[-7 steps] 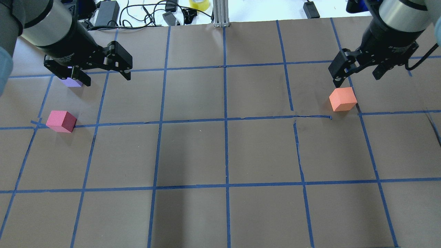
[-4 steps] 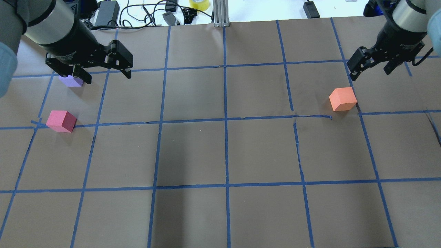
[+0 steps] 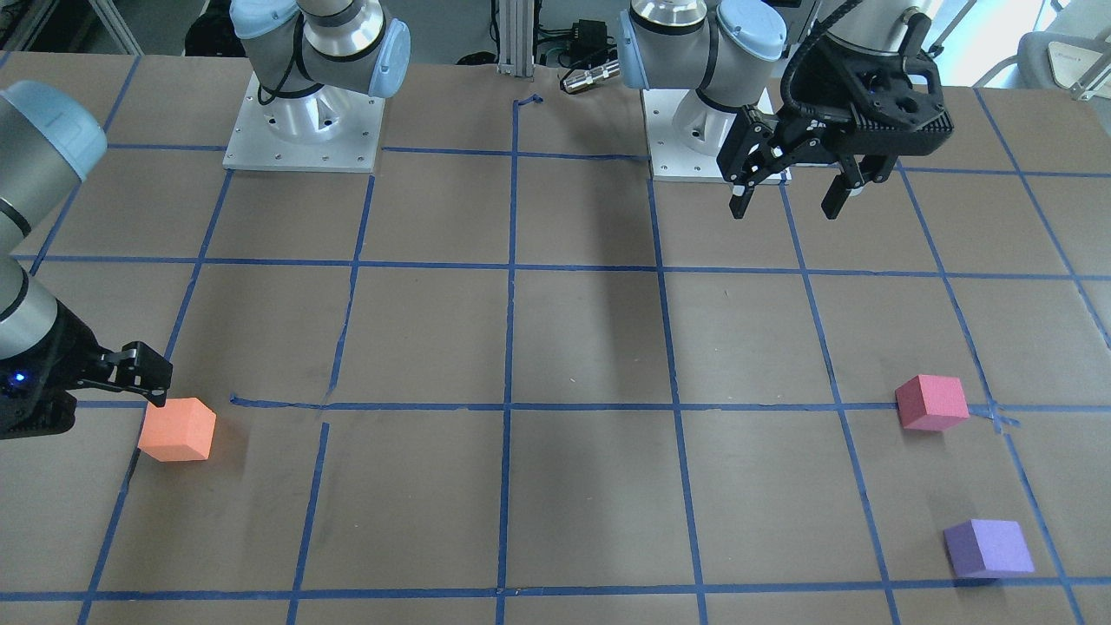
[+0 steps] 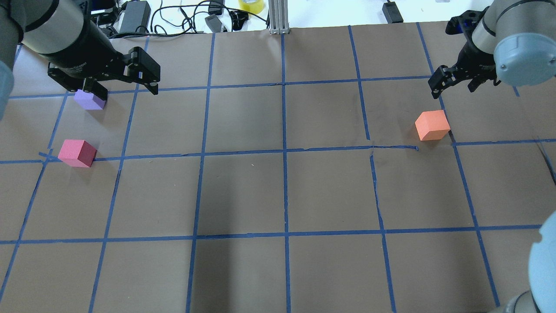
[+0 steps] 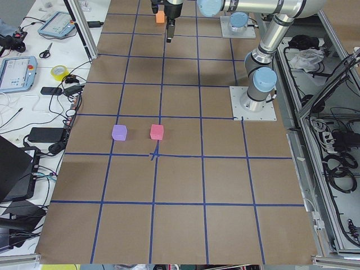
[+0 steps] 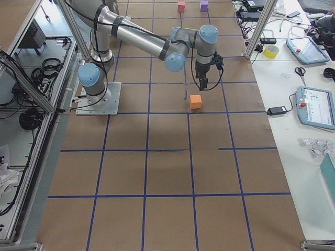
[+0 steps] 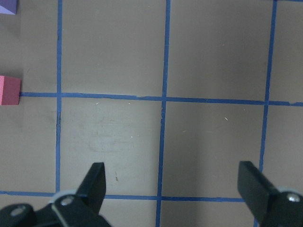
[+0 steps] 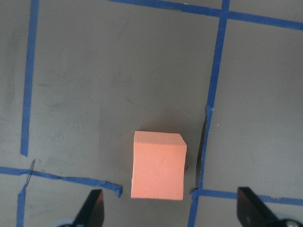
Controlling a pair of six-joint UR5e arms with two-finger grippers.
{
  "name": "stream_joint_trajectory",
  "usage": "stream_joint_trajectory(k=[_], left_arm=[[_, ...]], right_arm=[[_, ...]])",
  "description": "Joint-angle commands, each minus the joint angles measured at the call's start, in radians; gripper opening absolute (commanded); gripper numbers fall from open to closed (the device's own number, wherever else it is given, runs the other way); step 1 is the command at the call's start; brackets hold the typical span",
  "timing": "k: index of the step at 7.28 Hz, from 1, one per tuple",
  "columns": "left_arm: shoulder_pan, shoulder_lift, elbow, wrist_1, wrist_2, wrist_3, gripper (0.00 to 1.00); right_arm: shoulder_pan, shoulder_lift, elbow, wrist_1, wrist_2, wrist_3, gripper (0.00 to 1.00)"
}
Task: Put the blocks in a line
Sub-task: 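Lower the right gripper onto the orange cube and close it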
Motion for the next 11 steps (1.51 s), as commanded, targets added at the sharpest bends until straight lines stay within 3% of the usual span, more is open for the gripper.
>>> stream_joint_trajectory(k=[1, 9, 10, 11], left_arm=[[0.004, 0.002, 0.004, 0.001, -0.007, 0.002, 1.0], [0.007, 0.004, -0.013, -0.008, 0.008, 0.028, 1.0], [0.011, 0.002, -0.015, 0.004, 0.008, 0.019, 1.0], [0.005, 0.002, -0.018, 0.0, 0.008, 0.01, 1.0]], right_arm=[[0.0, 0.077, 0.001, -0.059, 0.006, 0.011, 1.0], [0.0, 0.188, 0.012, -0.006, -0.015, 0.034, 1.0], [0.0, 0.189, 0.012, 0.039, -0.017, 0.036, 0.9], [0.0, 0.189, 0.012, 0.053, -0.018, 0.036, 0.51]])
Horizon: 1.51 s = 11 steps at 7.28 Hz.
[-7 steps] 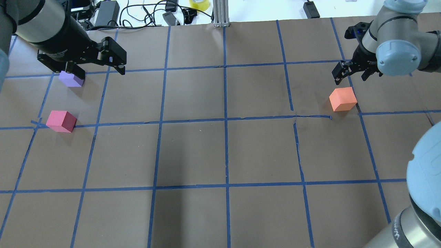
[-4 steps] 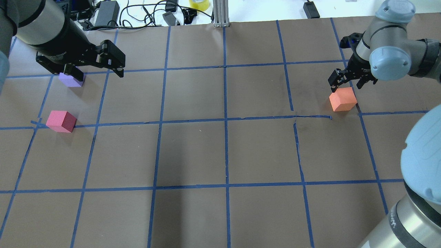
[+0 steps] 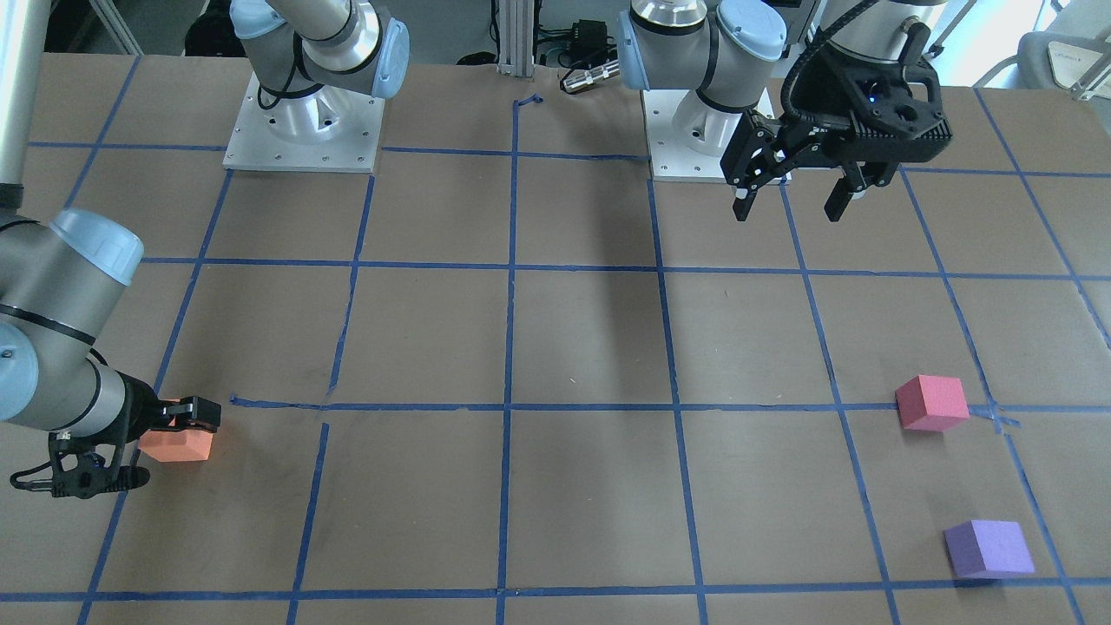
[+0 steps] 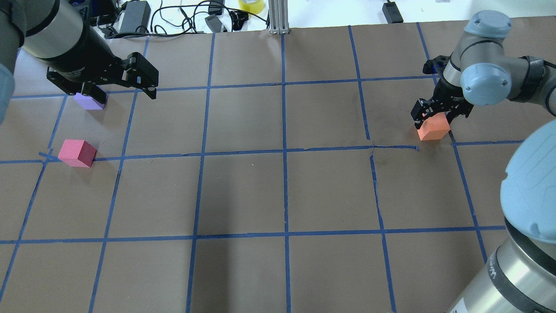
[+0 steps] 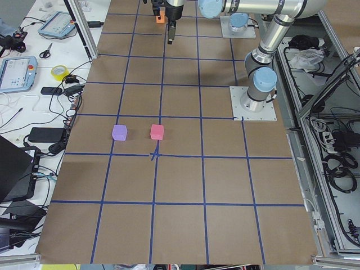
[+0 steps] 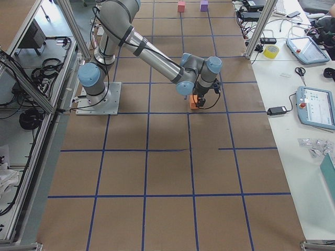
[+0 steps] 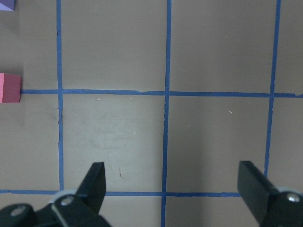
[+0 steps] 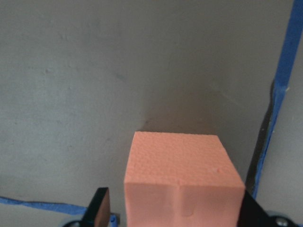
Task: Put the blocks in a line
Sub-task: 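Carry the orange cube with the right gripper toward the table center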
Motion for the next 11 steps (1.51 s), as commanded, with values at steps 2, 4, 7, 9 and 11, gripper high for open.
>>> stream_joint_trajectory(k=[2, 4, 7, 9, 11], left_arm=[[0.0, 0.007, -0.012, -0.001, 0.003, 0.016, 1.0], [0.004, 0.009, -0.01, 0.002, 0.0, 0.01, 1.0], [0.001, -0.005, -0.01, 0.007, -0.002, 0.05, 1.0], [0.002, -0.004, -0.015, 0.002, -0.003, 0.062, 1.0], [0.004, -0.007, -0.021, 0.039, -0.002, 0.124, 1.0]], right_arm=[[0.0, -0.006, -0.01, 0.042, -0.003, 0.001, 0.0], [0.015, -0.052, -0.055, 0.051, -0.033, 0.061, 0.0], [0.228, -0.079, -0.119, 0.088, -0.018, 0.343, 0.0], [0.364, -0.053, -0.168, 0.085, 0.041, 0.584, 0.0], [0.481, 0.037, -0.265, 0.077, 0.082, 0.684, 0.0]])
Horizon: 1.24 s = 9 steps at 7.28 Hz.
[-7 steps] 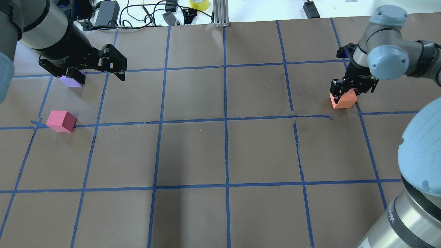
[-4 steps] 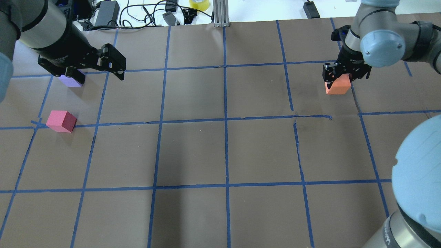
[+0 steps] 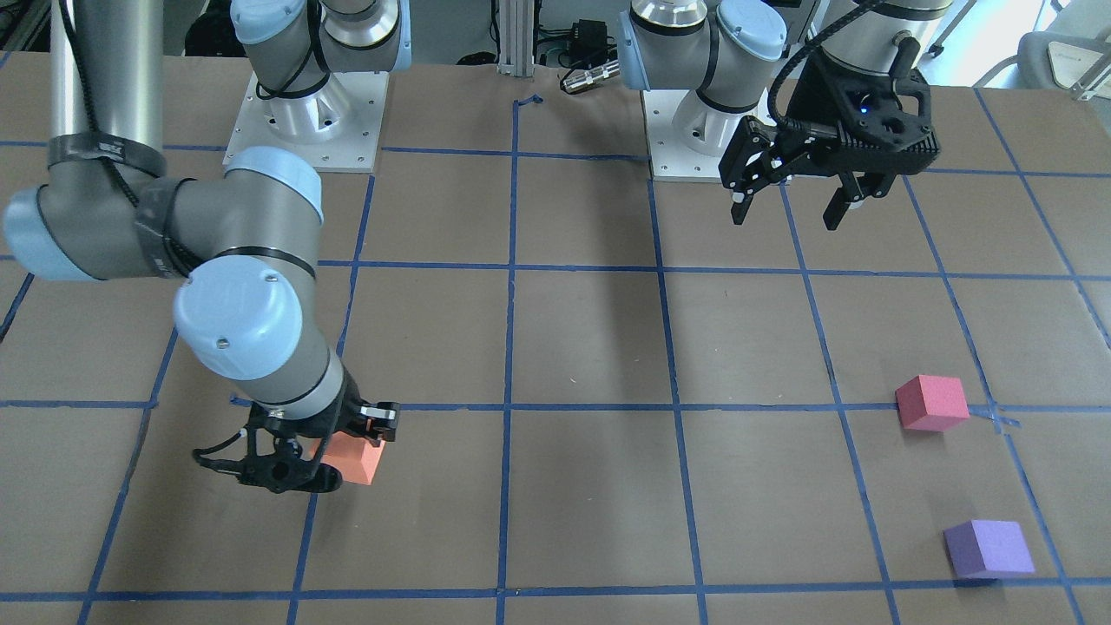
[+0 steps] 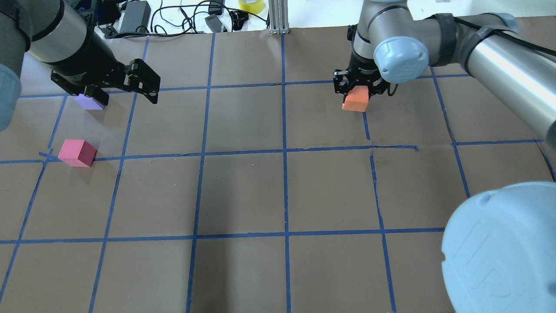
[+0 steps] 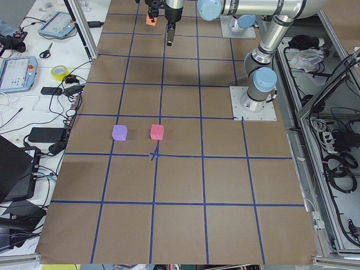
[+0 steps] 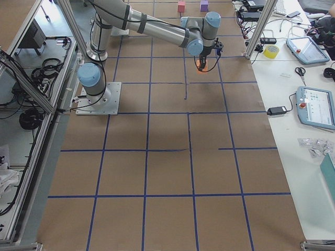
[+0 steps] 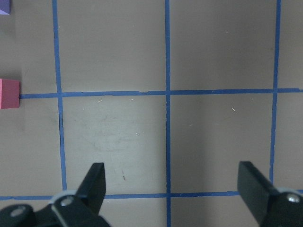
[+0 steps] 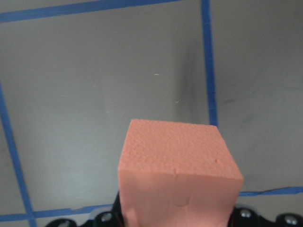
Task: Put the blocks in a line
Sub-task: 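Carry the orange cube with the right gripper toward the table center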
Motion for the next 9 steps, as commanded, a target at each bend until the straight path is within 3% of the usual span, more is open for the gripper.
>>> stream_joint_trajectory(k=[1, 3, 5, 6, 7, 9], left_arm=[[0.007, 0.012, -0.003, 0.013, 0.004, 0.037, 1.0], [0.009, 0.014, -0.005, 0.007, 0.004, 0.034, 1.0], [0.015, 0.016, -0.005, 0.016, 0.004, 0.048, 1.0], [0.013, 0.014, -0.005, 0.011, 0.004, 0.031, 1.0], [0.013, 0.022, -0.003, 0.004, 0.006, 0.029, 1.0], [0.013, 0.022, -0.003, 0.005, 0.004, 0.029, 1.0]], right_arm=[[0.123, 0.12, -0.129, -0.003, 0.025, 0.119, 0.0], [0.205, 0.208, -0.218, -0.006, 0.045, 0.193, 0.0], [0.242, 0.254, -0.238, -0.023, 0.08, 0.169, 0.0], [0.25, 0.274, -0.238, -0.055, 0.082, 0.12, 0.06], [0.25, 0.28, -0.238, -0.057, 0.087, 0.104, 0.19], [0.25, 0.279, -0.238, -0.057, 0.088, 0.107, 0.69]])
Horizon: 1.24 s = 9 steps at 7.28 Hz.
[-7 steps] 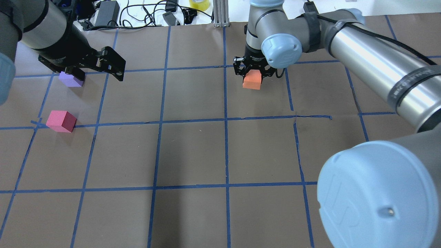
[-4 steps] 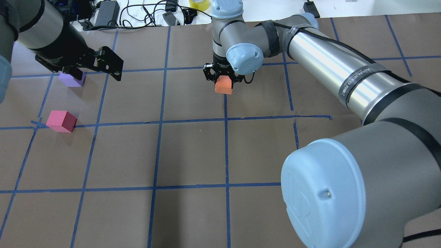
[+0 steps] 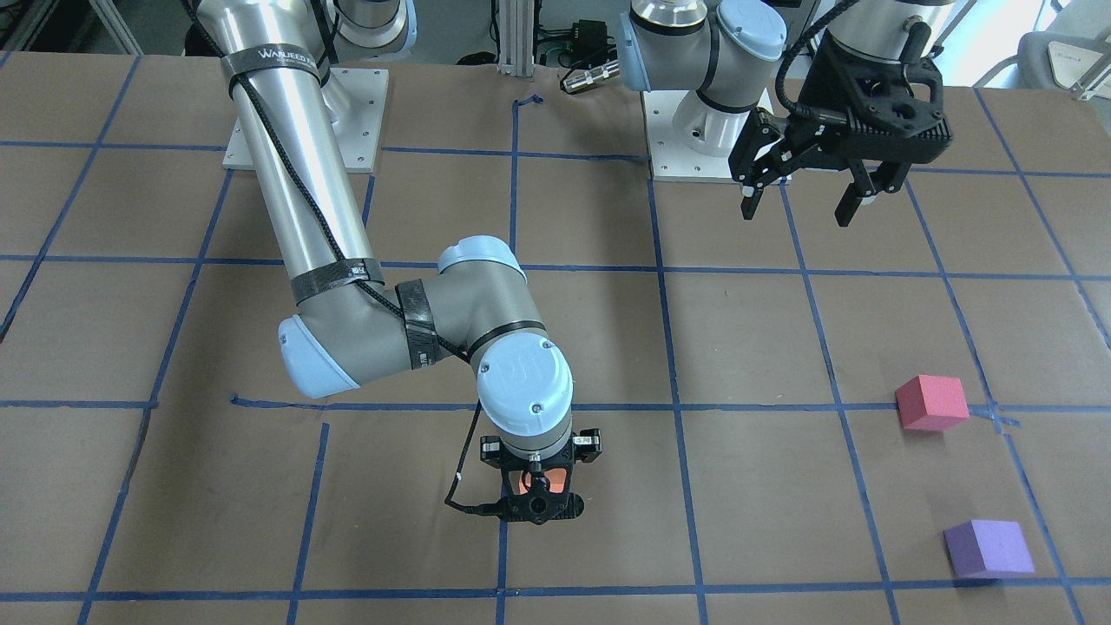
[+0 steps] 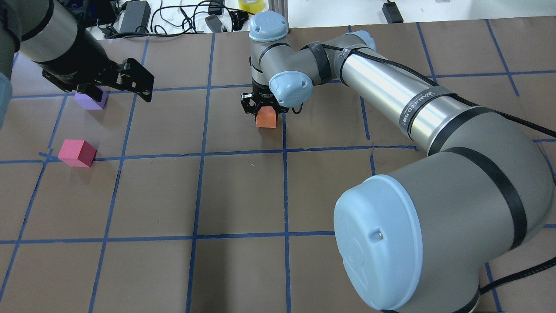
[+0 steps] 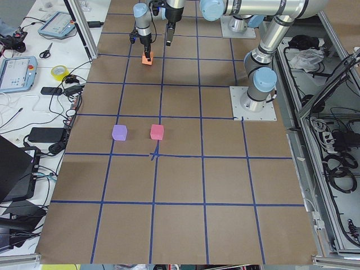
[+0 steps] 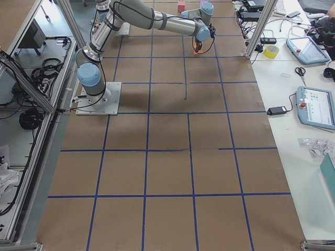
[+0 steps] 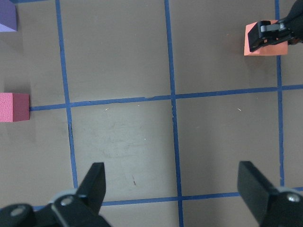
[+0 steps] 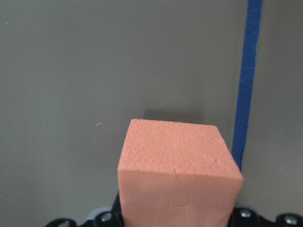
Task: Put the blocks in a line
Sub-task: 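Carry the orange cube with the right gripper toward the table center, then open the right gripper to release the orange cube and lift away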
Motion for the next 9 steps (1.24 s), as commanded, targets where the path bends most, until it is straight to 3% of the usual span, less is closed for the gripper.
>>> stream_joint_trajectory(k=[1, 4, 9], left_arm=[[0.002, -0.001, -0.001, 0.001, 0.0, 0.011, 1.0], [0.002, 0.0, -0.001, -0.006, 0.052, 0.004, 1.0], [0.0, -0.023, 0.007, -0.001, 0.052, 0.028, 1.0]], right_arm=[[0.002, -0.002, 0.0, -0.002, 0.002, 0.007, 1.0], [0.019, -0.015, -0.002, 0.004, 0.003, 0.028, 1.0], [-0.068, -0.267, 0.033, 0.223, -0.02, -0.049, 1.0]])
